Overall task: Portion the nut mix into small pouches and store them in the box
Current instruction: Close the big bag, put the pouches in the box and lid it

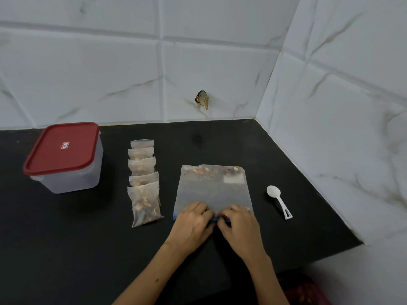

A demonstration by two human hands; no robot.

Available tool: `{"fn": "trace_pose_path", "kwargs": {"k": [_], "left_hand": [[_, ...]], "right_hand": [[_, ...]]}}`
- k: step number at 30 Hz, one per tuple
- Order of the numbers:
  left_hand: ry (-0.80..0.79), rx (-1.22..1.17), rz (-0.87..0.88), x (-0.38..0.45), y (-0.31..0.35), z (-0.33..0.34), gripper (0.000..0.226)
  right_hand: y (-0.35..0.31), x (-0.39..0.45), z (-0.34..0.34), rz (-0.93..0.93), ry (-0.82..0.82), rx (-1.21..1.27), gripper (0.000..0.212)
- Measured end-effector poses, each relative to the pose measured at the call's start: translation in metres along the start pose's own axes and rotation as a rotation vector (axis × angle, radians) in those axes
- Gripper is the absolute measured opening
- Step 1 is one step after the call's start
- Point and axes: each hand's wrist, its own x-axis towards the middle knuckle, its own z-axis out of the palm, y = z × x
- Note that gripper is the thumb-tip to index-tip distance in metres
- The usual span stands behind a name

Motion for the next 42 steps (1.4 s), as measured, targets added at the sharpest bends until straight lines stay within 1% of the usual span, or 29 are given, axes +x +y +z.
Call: {"fn": "trace_pose_path", "kwargs": {"k": [4,9,10,12,16,18,23,25,27,30,32,34,35,37,40,42], "left_hand": [[0.031,0.002,0.015,-0.002,0.0,0.005,0.021],[-0.029,-0.079,-0.021,-0.007,0.001,0.0,0.021],[-0.021,-0.076,-0.026,-0.006,0.0,-0.001,0.021],[0.004,-0.05,-0.024,-0.003,-0.002,0.001,0.013],[0.071,0.004,0.005,-0.003,-0.005,0.003,0.005],[0.075,0.02,0.012,-0.006,-0.006,0.003,0.012],[0.034,0.016,-0.043,-0.012,-0.014,-0.004,0.013],[-0.005,-0.004,-0.053,-0.015,-0.018,-0.007,0.015],[-0.031,-0.031,-0.07,-0.016,-0.022,-0.013,0.011],[-0.042,-0.05,-0.124,-0.02,-0.033,-0.025,0.013],[-0.065,-0.123,-0.153,-0.023,-0.04,-0.032,0.012],[-0.085,-0.192,-0.144,-0.024,-0.043,-0.035,0.012],[-0.11,-0.201,-0.14,-0.024,-0.044,-0.036,0.014],[-0.138,-0.213,-0.138,-0.024,-0.044,-0.037,0.018],[-0.052,-0.326,-0.184,-0.022,-0.045,-0.041,0.021],[-0.01,-0.428,-0.271,-0.018,-0.044,-0.045,0.021]], "right_hand": [[-0.004,-0.004,0.004,0.005,-0.019,-0.05,0.027],[-0.001,-0.002,0.009,0.0,0.05,-0.092,0.007],[0.0,-0.001,0.009,-0.012,0.075,-0.093,0.006],[0.0,0.0,0.009,-0.028,0.093,-0.084,0.005],[0.0,-0.002,0.012,-0.003,0.085,-0.101,0.023],[0.004,-0.005,0.014,0.024,0.089,-0.112,0.024],[0.017,-0.013,0.013,0.085,0.135,-0.105,0.025],[0.019,-0.014,0.008,0.094,0.113,-0.099,0.023],[0.026,-0.013,0.003,0.093,0.06,-0.087,0.019],[0.042,-0.011,-0.008,0.152,0.008,0.032,0.017],[0.05,-0.007,-0.014,0.209,-0.028,0.152,0.016],[0.056,-0.003,-0.018,0.225,-0.082,0.218,0.011],[0.057,-0.001,-0.019,0.226,-0.107,0.232,0.013],[0.06,0.0,-0.023,0.232,-0.141,0.28,0.027],[0.062,0.002,-0.028,0.269,-0.104,0.535,0.036],[0.062,0.005,-0.034,0.334,-0.043,0.702,0.033]]}}
